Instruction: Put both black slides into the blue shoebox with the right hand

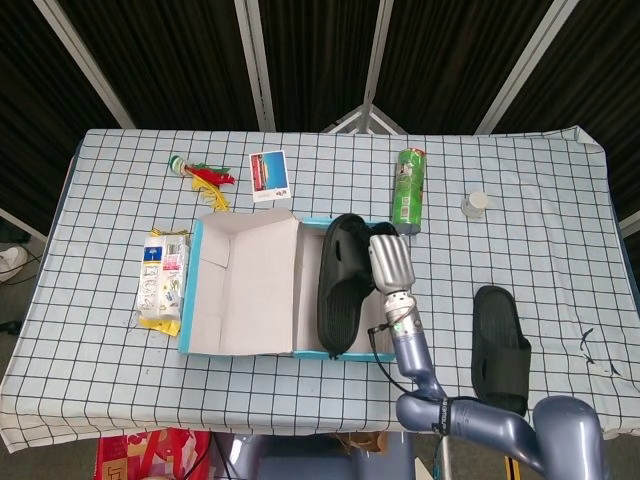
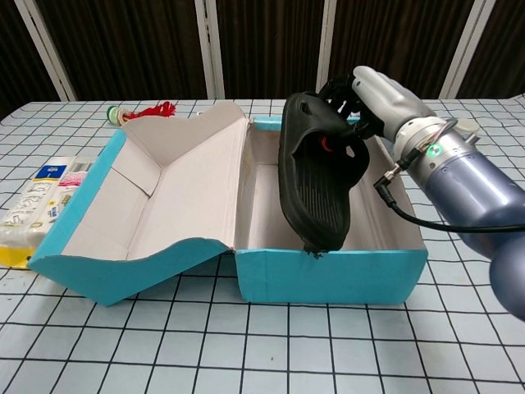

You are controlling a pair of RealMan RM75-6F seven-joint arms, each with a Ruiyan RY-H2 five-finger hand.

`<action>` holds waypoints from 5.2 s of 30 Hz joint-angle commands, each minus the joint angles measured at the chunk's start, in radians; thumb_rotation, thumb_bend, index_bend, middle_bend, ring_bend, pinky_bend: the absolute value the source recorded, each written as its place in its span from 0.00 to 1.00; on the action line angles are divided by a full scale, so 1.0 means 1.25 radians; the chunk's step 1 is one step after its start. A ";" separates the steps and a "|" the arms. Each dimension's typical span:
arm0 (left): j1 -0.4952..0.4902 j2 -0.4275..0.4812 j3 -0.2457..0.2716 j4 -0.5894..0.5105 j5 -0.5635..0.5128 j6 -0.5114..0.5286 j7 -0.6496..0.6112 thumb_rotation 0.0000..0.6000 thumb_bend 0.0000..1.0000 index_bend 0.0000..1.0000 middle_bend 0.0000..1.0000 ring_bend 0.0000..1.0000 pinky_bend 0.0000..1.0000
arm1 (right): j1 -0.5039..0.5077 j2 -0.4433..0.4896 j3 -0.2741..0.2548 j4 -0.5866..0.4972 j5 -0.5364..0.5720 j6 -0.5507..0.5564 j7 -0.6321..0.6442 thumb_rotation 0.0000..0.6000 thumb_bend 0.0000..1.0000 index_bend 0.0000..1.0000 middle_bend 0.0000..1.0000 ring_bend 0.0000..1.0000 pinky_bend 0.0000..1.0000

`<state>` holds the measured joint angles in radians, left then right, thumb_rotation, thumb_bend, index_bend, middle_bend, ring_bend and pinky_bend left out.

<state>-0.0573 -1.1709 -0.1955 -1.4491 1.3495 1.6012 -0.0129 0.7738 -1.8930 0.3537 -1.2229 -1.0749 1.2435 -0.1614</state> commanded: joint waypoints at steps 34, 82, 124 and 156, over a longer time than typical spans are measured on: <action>0.003 0.004 -0.002 -0.001 -0.003 0.000 -0.009 1.00 0.73 0.15 0.04 0.00 0.00 | -0.017 -0.037 0.000 0.033 0.001 -0.051 -0.051 1.00 0.56 0.60 0.58 0.58 0.24; 0.004 0.005 -0.002 -0.002 -0.002 0.001 -0.011 1.00 0.73 0.15 0.04 0.00 0.00 | 0.025 -0.020 0.075 -0.113 0.254 -0.038 -0.459 1.00 0.40 0.39 0.32 0.30 0.14; 0.007 0.007 -0.007 0.000 -0.010 0.003 -0.014 1.00 0.73 0.15 0.04 0.00 0.00 | 0.093 0.304 0.212 -0.598 0.677 0.175 -0.752 1.00 0.10 0.11 0.06 0.13 0.04; 0.007 0.008 -0.021 0.011 -0.034 -0.008 -0.038 1.00 0.73 0.15 0.04 0.00 0.00 | -0.490 0.598 -0.207 -0.640 0.221 0.074 -0.219 1.00 0.10 0.12 0.06 0.14 0.04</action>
<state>-0.0477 -1.1605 -0.2212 -1.4362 1.3082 1.5922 -0.0613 0.2198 -1.0937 0.1677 -2.1302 -0.7603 1.3550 -0.5026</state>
